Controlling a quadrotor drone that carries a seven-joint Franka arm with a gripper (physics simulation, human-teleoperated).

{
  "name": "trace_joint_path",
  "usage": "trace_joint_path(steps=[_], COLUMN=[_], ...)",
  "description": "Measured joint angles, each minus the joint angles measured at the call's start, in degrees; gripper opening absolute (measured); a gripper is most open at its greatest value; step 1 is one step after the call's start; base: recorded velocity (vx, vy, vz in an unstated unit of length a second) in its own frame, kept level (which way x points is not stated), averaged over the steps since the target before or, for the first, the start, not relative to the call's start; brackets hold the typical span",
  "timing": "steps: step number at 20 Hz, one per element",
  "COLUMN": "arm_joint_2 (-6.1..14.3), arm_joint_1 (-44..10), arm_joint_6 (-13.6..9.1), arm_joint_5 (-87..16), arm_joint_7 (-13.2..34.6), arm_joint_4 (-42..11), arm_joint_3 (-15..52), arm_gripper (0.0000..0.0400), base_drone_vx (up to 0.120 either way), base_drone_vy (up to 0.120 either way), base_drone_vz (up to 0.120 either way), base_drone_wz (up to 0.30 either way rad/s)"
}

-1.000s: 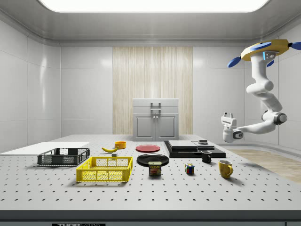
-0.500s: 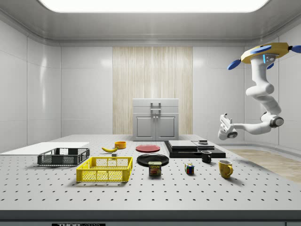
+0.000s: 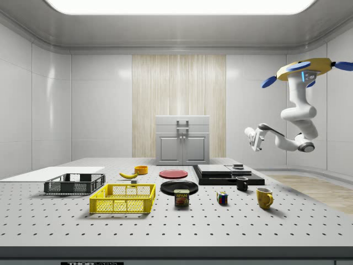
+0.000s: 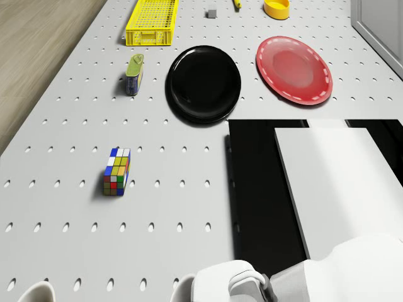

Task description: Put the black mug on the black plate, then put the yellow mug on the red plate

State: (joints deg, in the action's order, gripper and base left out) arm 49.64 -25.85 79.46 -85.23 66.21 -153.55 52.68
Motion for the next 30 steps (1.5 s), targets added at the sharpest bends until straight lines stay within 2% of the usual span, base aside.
trace_joint_path(steps=[3,7,12,19,23,30], arm_joint_2=[2.3,5.0,7.9,10.8,12.1,14.4], arm_joint_1=[-9.4,-19.8,-27.5,-32.1,-33.4,-34.7], arm_joint_6=[-3.9,-8.8,-12.0,-12.6,-12.0,-10.4], arm_joint_5=[-13.3,-23.0,-27.4,-28.4,-28.1,-27.1], arm_joint_7=[7.3,14.5,19.6,22.8,23.7,24.8], arm_joint_4=[-6.6,-10.6,-12.0,-12.4,-12.4,-12.2], arm_joint_3=[6.8,12.6,16.4,18.7,19.5,20.5], arm_gripper=[0.0400,0.0400,0.0400,0.0400,0.0400,0.0400], base_drone_vx=[0.120,0.120,0.120,0.120,0.120,0.103], base_drone_vy=[0.000,0.000,0.000,0.000,-0.100,0.000], base_drone_vz=[-0.120,-0.120,-0.120,-0.120,-0.120,-0.034], base_drone_wz=[0.000,0.000,0.000,0.000,0.000,0.000])
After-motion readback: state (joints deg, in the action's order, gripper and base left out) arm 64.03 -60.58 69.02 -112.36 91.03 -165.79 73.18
